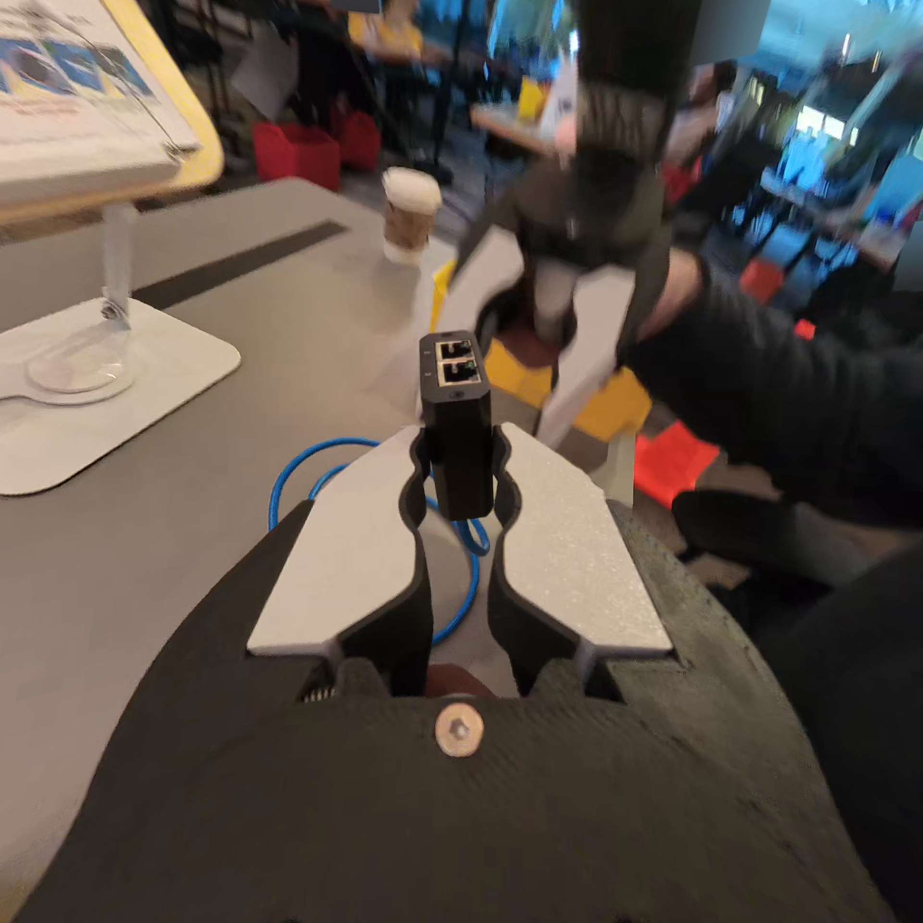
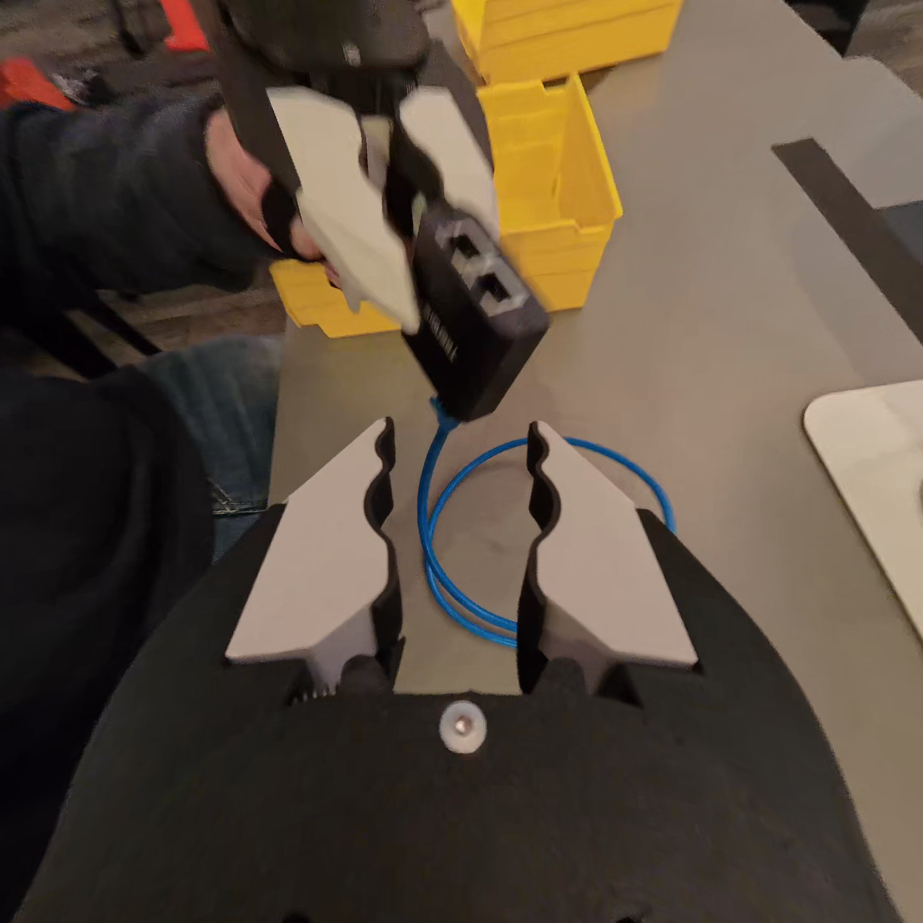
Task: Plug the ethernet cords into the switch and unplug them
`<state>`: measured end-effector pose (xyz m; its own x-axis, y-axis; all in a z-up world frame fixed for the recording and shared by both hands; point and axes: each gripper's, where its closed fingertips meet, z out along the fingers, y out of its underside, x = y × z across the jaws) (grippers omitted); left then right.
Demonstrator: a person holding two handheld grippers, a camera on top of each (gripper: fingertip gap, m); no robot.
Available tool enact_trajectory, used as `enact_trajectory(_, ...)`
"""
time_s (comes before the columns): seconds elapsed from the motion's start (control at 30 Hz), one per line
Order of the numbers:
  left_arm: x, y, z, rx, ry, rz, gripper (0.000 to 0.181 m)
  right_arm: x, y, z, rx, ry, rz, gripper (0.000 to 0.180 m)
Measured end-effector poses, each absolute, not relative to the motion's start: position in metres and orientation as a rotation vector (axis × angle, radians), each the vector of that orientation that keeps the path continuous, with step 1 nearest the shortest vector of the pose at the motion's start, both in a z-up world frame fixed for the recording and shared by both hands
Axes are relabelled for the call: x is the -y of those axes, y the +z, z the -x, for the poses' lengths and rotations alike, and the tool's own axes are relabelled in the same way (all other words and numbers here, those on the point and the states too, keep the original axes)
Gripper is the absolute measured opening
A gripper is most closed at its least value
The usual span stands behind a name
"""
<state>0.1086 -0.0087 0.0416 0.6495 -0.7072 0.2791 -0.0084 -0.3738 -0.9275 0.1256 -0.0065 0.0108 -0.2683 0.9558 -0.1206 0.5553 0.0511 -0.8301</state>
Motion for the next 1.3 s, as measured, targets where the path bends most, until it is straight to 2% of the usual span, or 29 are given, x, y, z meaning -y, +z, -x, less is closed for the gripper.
enact_trajectory(0.07,0.004,0.050,-0.105,-0.452,-0.863,1.767,0.024,0.014,-0.003,-0.118,1.800,1.070,1.539,0.062)
enact_trajectory(0.13,0.001,0.055,-0.106,-0.364,-0.885,1.725,0.024,0.015,-0.003,-0.105,1.678,1.036,1.514,0.057)
enact_trajectory(0.17,0.001,0.055,-0.109,-0.338,-0.896,1.715,0.023,0.014,-0.001,-0.100,1.631,1.033,1.513,0.047)
enact_trajectory(0.23,0.003,0.060,-0.110,-0.305,-0.892,1.677,0.023,0.008,0.006,-0.094,1.536,1.025,1.494,0.011)
enact_trajectory(0.43,0.012,0.057,-0.110,-0.448,-0.809,1.699,0.031,0.019,0.006,-0.108,1.800,1.093,1.499,0.008)
enact_trajectory(0.5,0.014,0.056,-0.108,-0.566,-0.661,1.697,0.053,0.023,0.005,-0.118,1.958,1.075,1.484,0.008)
enact_trajectory(0.63,0.026,0.050,-0.118,-0.865,-0.435,1.674,0.079,0.038,0.003,-0.141,2.310,1.089,1.423,0.009)
enact_trajectory(0.93,0.056,0.024,-0.155,-1.132,-0.498,1.660,0.074,0.064,-0.009,-0.166,2.829,1.010,1.243,0.008)
enact_trajectory(1.3,0.057,0.010,-0.155,-1.181,-0.361,1.659,0.073,0.064,-0.010,-0.172,2.909,1.103,1.211,0.008)
